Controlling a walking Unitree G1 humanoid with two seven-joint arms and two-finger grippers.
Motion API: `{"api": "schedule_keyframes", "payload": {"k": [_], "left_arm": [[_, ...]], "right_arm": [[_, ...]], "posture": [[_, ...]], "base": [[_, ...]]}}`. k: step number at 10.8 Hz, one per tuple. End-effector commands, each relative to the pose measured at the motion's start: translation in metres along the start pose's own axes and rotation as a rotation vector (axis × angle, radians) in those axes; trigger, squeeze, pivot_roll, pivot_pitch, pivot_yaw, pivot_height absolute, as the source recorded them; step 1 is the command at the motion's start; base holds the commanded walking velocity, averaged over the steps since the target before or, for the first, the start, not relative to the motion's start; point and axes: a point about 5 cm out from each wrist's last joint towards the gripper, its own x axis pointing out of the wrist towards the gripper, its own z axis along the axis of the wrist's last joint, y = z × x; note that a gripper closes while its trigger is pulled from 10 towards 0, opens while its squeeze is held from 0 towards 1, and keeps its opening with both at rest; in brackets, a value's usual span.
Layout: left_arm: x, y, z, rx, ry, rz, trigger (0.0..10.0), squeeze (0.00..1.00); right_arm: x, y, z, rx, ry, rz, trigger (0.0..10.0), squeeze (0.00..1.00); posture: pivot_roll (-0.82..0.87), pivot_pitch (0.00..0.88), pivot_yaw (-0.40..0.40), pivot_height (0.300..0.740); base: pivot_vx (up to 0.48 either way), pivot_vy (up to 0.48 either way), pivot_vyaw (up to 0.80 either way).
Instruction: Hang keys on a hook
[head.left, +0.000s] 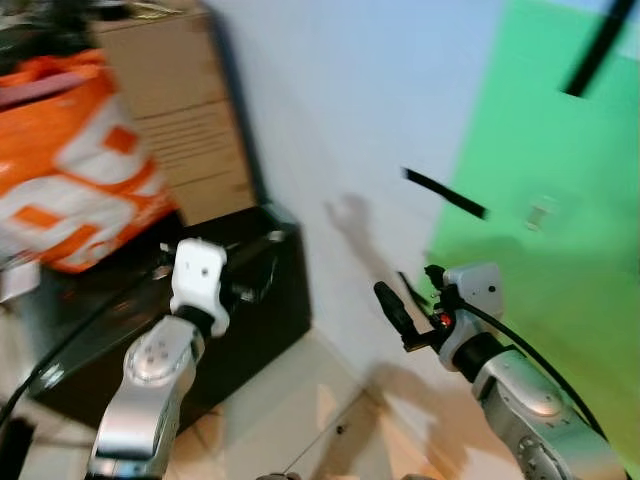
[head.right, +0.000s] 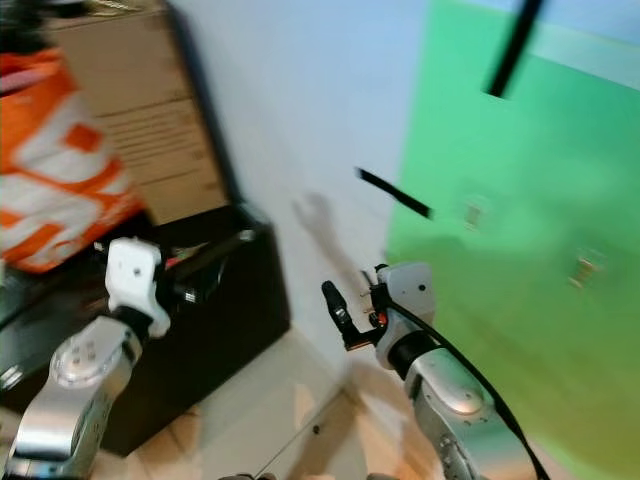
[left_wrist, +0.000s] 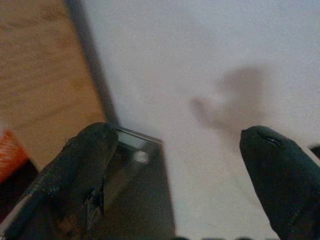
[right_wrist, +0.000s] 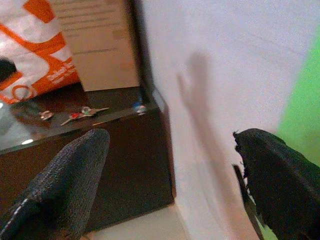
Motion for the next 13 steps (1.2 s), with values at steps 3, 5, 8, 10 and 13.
{"api": "schedule_keyframes", "payload": {"k": [3,5,8,10,13], "left_arm": [[-0.014,0.002,-0.009,0.063,0.049,0.007,10.0,0.00],[-0.019,0.001,-0.010,0.084,0.061,0.011,10.0,0.00],[-0.021,-0.004,-0.011,0.093,0.077,-0.026,10.0,0.00],[-0.015,-0.006,-0.005,0.084,0.063,-0.031,10.0,0.00],[-0.008,0.004,-0.005,0.095,0.062,0.051,10.0,0.00]], "right_arm": [[-0.008,-0.004,-0.017,0.042,0.068,-0.026,10.0,1.00],[-0.010,0.000,-0.019,0.044,0.084,-0.010,10.0,1.00],[-0.006,-0.003,-0.019,0.066,0.076,-0.016,10.0,1.00],[-0.002,-0.009,-0.018,0.069,0.077,-0.032,10.0,1.00],[0.006,-0.025,-0.017,0.096,0.049,-0.136,10.0,1.00]], "posture": [[-0.07,0.000,0.022,0.740],[-0.04,0.000,0.008,0.740],[-0.02,0.000,0.003,0.740],[-0.02,0.000,0.003,0.740],[-0.03,0.000,0.024,0.740]], "base": [[0.000,0.000,0.80],[0.000,0.000,0.80],[0.000,0.000,0.80],[0.000,0.000,0.80],[0.000,0.000,0.80]]}}
